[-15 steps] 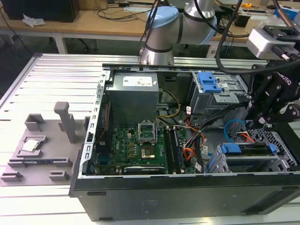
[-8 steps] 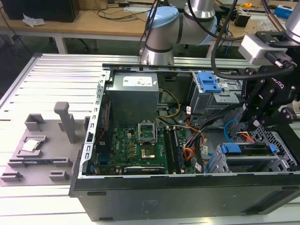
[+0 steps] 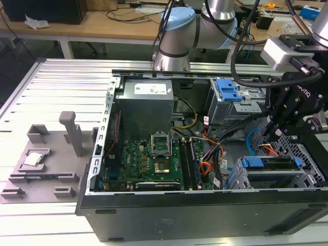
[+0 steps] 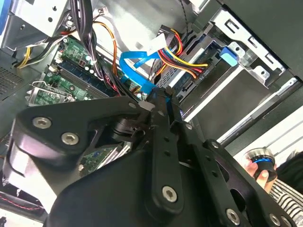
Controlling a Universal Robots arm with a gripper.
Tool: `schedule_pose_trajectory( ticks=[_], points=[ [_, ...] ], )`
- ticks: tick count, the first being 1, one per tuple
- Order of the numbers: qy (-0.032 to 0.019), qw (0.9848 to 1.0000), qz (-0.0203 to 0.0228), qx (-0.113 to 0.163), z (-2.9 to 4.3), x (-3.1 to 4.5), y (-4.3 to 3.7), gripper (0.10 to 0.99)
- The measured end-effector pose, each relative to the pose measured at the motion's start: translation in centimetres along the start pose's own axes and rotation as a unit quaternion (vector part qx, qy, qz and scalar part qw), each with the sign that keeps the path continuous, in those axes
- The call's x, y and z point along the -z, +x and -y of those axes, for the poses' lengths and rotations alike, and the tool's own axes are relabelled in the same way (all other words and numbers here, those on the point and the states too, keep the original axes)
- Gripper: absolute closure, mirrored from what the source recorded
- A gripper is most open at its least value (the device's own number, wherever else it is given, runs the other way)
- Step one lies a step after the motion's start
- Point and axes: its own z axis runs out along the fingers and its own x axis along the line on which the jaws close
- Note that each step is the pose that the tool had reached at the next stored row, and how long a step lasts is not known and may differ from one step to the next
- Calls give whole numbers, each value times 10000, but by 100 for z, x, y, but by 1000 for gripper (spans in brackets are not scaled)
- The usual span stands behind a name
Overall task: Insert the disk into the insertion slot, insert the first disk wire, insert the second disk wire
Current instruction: 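Insert the second disk wire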
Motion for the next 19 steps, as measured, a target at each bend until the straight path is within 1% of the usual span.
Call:
schedule_pose_trajectory(
  ticks=[5, 7, 9, 10, 11, 12, 13, 15, 16, 17, 18, 19],
  points=[
    [0, 10000, 1, 6, -1, -2, 6, 922],
    [0, 10000, 0, 5, -5, -1, 44, 922],
    [0, 10000, -1, 6, -13, -4, 117, 922],
    [0, 10000, -1, 6, -20, -13, 183, 922],
    [0, 10000, 0, 5, -25, -56, 271, 922],
    [-1, 10000, 5, 3, -7, -93, 294, 922],
    [-3, 10000, 6, 0, 19, -119, 297, 922],
    [-7, 10000, 7, -6, 42, -157, 300, 922],
    [-11, 10000, 7, -12, 47, -192, 299, 922],
    [-12, 10000, 14, -12, 51, -220, 294, 922],
    [-10, 10000, 31, -10, 55, -228, 286, 922],
    [-9, 10000, 42, -10, 68, -241, 252, 922]
  ],
)
